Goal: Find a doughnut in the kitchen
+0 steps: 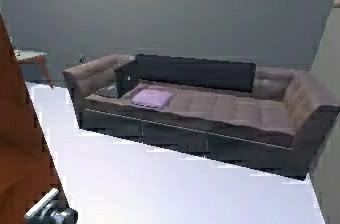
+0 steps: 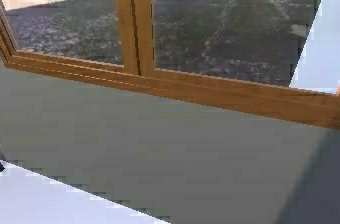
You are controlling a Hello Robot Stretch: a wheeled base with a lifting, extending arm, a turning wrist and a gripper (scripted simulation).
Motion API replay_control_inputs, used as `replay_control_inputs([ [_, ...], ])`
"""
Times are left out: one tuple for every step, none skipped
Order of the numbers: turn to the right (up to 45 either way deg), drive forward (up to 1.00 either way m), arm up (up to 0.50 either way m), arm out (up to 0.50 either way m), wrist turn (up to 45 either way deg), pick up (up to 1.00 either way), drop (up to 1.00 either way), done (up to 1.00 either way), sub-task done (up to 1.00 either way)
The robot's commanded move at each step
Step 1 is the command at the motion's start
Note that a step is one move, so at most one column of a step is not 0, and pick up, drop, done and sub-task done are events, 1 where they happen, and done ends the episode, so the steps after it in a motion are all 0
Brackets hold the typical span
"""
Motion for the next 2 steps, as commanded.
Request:
replay_control_inputs([
  [9.0,0.00,0.00,0.00,0.0,0.00,0.00,0.00,0.00],
  [0.0,0.75,0.00,0.00,0.0,0.00,0.00,0.00,0.00],
])
